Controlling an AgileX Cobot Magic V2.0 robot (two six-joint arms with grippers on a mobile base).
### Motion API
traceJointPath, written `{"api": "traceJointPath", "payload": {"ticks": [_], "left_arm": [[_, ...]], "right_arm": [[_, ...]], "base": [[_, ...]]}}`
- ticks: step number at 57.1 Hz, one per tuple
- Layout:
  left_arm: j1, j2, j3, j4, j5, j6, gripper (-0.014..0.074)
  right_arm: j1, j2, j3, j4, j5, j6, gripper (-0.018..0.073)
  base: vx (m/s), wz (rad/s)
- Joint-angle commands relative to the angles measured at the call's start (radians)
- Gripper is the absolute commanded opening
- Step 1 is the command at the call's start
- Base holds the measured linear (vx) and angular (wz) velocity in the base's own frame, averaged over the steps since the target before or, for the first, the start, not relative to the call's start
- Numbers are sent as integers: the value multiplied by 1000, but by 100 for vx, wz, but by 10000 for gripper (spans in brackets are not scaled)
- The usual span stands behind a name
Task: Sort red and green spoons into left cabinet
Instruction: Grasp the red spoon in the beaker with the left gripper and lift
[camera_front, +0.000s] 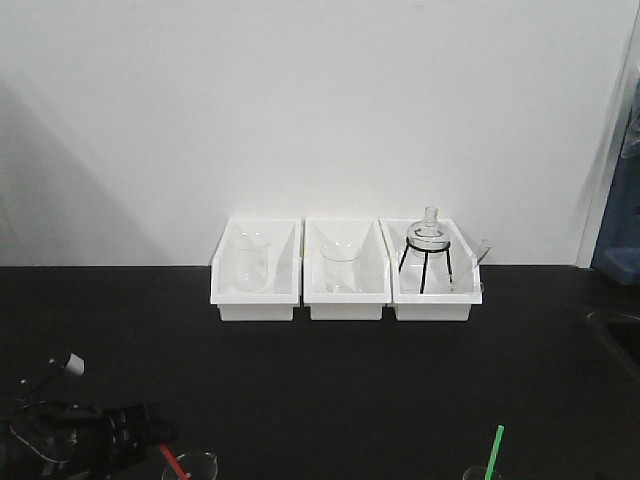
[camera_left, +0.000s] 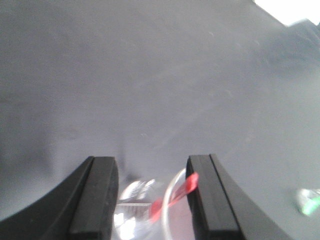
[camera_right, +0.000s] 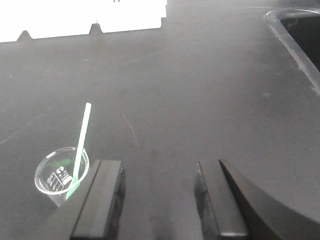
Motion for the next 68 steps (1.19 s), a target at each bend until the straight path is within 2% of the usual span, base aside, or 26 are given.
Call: {"api": "traceJointPath", "payload": {"ticks": [1,18,43,68], "left_arm": [[-7,-28,-36,-91,59,7,440],[-7,-28,-35,-91,74,7,408],[-7,-30,-35,-91,136,7,150],[-7,-45,-35,-91,148,7,-9]], "right_arm": [[2,-9,-34,-5,-83,-4,402],[2,-9,-34,-5,-83,-5,402],[2,-9,-34,-5,-83,-7,400],[2,-9,-40,-2,-83,22,400]], "base": [[0,0],[0,0],[0,0],[0,0]]}}
